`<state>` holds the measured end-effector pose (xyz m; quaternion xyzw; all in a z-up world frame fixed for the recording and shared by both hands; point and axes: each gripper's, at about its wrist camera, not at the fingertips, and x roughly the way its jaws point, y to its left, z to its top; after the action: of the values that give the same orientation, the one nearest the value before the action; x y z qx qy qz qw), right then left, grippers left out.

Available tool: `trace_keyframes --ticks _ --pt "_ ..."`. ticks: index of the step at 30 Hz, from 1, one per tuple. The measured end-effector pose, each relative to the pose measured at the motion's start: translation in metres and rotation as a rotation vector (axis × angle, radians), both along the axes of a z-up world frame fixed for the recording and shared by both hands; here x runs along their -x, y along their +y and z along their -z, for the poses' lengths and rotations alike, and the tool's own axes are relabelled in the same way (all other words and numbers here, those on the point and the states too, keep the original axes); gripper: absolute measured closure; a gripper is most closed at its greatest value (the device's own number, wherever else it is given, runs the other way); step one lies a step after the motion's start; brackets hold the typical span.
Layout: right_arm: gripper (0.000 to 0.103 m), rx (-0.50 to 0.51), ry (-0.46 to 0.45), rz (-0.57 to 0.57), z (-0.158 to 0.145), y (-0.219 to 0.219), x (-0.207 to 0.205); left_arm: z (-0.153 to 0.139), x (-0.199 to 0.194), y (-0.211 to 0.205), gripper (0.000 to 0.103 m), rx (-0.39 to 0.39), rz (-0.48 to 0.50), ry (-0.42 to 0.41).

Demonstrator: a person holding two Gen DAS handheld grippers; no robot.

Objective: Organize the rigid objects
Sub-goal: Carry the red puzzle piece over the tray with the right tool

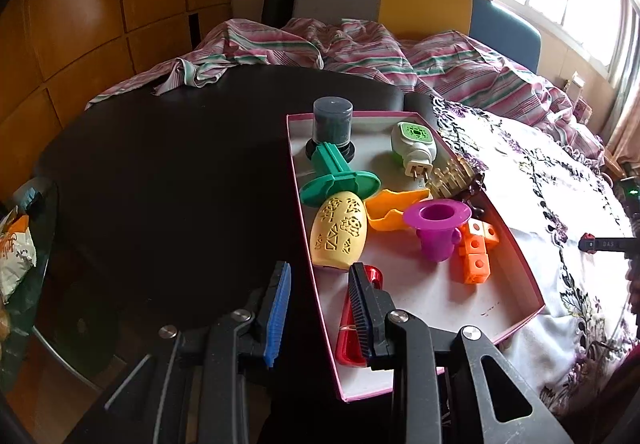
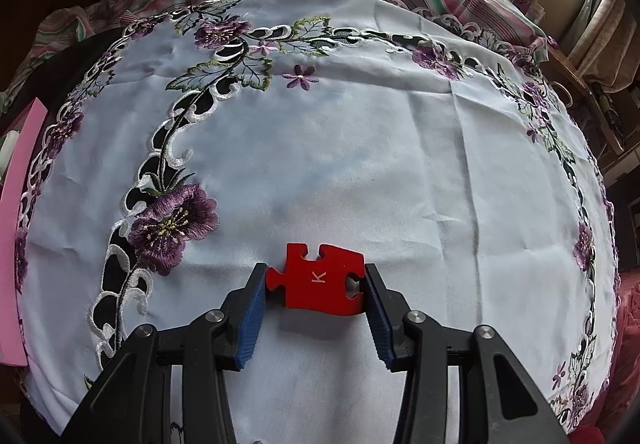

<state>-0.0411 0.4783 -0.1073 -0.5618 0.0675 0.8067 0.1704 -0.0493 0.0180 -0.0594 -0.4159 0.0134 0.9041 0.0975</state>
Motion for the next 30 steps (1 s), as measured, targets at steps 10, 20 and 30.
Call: trace_keyframes --ticks 10,20,30 --pt "0.057 -0.025 0.177 -0.171 -0.066 -0.067 0.014 0.002 0.003 -0.01 0.072 -0.013 -0.036 -0.006" --pt "0.057 0.131 0.268 -0.534 -0.094 -0.215 0.009 0.003 0.005 -0.021 0.072 -0.029 -0.074 -0.004" --pt "0.057 0.23 0.148 -0.727 -0.048 -0.33 0.018 0.008 0.008 -0.042 0.069 -0.033 -0.132 -0.013"
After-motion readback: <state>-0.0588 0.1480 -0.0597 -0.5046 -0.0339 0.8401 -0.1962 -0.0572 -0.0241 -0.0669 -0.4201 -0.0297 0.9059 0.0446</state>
